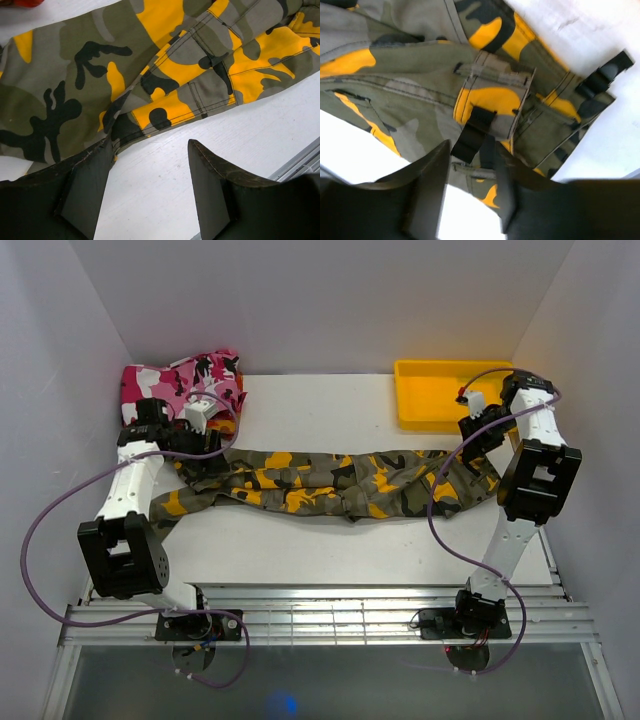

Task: Fold and stack the trousers
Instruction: Flatten the trousers out

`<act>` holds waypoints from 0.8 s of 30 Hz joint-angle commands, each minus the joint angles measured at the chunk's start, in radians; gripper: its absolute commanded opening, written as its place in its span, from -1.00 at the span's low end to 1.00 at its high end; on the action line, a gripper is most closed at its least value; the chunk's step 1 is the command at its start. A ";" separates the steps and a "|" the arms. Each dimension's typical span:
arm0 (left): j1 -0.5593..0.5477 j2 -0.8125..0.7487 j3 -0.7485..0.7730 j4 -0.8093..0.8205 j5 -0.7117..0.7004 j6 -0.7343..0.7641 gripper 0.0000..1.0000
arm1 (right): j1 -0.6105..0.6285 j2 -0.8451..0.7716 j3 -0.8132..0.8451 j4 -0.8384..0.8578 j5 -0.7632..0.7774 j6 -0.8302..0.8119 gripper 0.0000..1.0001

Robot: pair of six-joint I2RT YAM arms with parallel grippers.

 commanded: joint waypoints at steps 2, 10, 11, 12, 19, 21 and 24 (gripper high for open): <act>0.055 -0.008 0.011 0.019 -0.006 -0.030 0.44 | 0.005 -0.029 0.014 -0.061 0.021 -0.029 -0.26; 0.133 -0.024 -0.009 0.025 -0.015 -0.032 0.44 | 0.000 -0.138 0.051 -0.078 -0.014 -0.064 -0.84; 0.136 -0.027 -0.016 0.026 -0.020 -0.029 0.44 | -0.004 -0.160 0.042 -0.090 -0.026 -0.093 -0.84; 0.141 -0.030 -0.021 0.025 -0.026 -0.021 0.43 | -0.011 -0.213 0.027 -0.093 -0.029 -0.105 -0.85; 0.167 -0.059 -0.044 0.019 -0.043 0.008 0.41 | -0.093 -0.459 -0.157 -0.110 -0.051 -0.306 -0.84; 0.179 -0.070 -0.046 0.007 -0.043 0.013 0.41 | -0.124 -0.562 -0.255 -0.141 -0.059 -0.373 -0.84; 0.193 -0.108 -0.055 -0.013 -0.050 0.027 0.41 | -0.198 -0.772 -0.494 -0.141 0.003 -0.606 -0.85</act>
